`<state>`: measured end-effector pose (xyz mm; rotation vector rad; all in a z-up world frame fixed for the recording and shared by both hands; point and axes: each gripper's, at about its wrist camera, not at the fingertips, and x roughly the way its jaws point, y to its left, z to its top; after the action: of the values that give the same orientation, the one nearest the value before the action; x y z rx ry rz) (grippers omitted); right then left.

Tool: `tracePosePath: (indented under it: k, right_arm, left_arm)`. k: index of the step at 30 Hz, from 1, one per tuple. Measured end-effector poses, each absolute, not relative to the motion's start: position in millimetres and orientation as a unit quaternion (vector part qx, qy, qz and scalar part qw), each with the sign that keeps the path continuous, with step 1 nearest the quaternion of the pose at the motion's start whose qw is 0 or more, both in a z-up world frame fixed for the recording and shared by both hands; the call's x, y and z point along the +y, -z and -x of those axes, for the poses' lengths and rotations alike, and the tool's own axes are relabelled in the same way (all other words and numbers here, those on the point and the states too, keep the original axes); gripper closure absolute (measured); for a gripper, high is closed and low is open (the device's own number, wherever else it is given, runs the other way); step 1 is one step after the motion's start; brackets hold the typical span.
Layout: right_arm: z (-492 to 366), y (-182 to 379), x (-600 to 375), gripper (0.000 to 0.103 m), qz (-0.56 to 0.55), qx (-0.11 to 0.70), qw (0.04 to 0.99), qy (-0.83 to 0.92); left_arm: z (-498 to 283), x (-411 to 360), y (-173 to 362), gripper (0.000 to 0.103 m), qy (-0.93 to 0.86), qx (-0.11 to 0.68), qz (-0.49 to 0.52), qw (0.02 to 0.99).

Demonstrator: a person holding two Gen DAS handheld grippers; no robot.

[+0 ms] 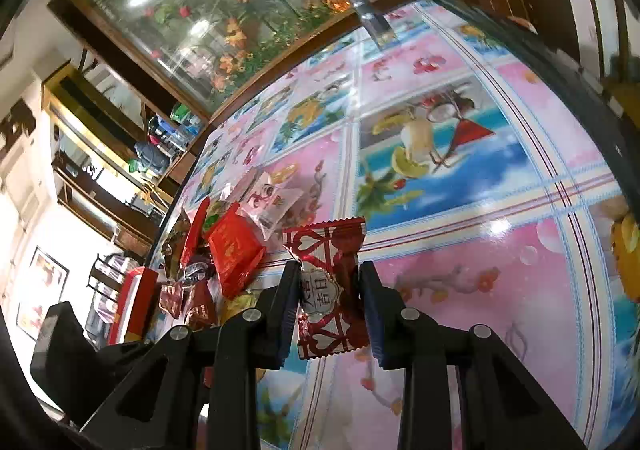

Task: Organize snacks
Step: 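Grasp red-and-white candy with right tool while left tool grasps dark red packet, then carry both snacks over the red box and open both tools to drop them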

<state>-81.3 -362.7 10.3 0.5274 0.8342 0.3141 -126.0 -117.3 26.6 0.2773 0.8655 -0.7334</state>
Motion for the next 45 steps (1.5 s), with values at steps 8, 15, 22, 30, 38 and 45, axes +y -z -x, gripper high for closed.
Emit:
tracePosePath:
  k: [8, 15, 22, 30, 38, 45]
  right_arm:
    - [83.3, -36.2, -269.9, 0.071, -0.225, 0.39, 0.855, -0.258]
    - [82.4, -55.8, -156.2, 0.071, -0.194, 0.387, 0.837, -0.334]
    - [94.5, -67.2, -28.6, 0.071, -0.141, 0.399, 0.811, -0.404]
    - [105.0, -49.5, 69.9, 0.071, -0.088, 0.44, 0.787, -0.424]
    - [108.1, -41.9, 108.2, 0.071, -0.066, 0.461, 0.774, -0.429]
    - [106.2, -36.0, 127.9, 0.069, -0.061, 0.472, 0.774, -0.418]
  left_arm:
    - [160.4, -40.2, -81.6, 0.074, 0.254, 0.352, -0.06, 0.899]
    - [195.6, 60.8, -124.7, 0.074, 0.141, 0.294, -0.033, 0.945]
    - [195.7, 172.1, -114.4, 0.074, 0.027, 0.303, 0.031, 0.952]
    - [194.2, 232.0, -73.4, 0.074, -0.018, 0.341, 0.085, 0.936]
    - [184.4, 260.4, -60.9, 0.074, -0.037, 0.359, 0.099, 0.927]
    - [177.6, 278.6, -53.2, 0.073, -0.067, 0.372, 0.093, 0.921]
